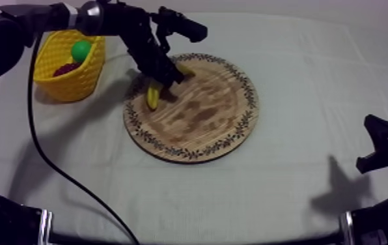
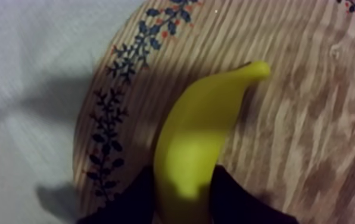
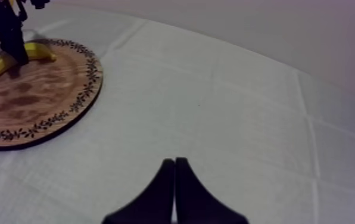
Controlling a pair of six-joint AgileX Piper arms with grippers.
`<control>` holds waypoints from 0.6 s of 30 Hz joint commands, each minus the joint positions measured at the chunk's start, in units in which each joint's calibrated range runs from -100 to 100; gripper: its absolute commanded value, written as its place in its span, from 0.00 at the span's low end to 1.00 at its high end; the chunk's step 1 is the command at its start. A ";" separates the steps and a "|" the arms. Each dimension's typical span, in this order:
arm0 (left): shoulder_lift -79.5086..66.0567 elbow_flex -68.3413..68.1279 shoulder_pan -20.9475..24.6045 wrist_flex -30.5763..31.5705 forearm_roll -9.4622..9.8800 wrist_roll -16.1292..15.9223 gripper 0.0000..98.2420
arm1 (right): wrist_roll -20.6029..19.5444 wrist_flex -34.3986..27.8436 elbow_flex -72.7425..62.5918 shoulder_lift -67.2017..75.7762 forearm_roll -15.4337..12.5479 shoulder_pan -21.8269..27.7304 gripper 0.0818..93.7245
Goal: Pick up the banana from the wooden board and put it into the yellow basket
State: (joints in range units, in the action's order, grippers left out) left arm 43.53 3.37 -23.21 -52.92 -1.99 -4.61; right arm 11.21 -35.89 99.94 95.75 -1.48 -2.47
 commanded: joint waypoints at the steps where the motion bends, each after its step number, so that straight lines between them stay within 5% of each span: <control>1: -0.66 -0.56 -0.19 0.15 0.06 0.10 0.26 | 0.00 -0.08 -0.05 0.00 -0.01 0.02 0.00; 18: -21.32 -16.18 -4.99 3.46 0.47 4.22 0.24 | 0.00 -0.08 -0.05 0.00 -0.01 0.02 0.00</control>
State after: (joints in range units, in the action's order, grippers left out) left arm 25.86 -10.46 -27.90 -49.56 -1.52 -0.89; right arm 11.18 -35.99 99.94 95.75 -1.48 -2.47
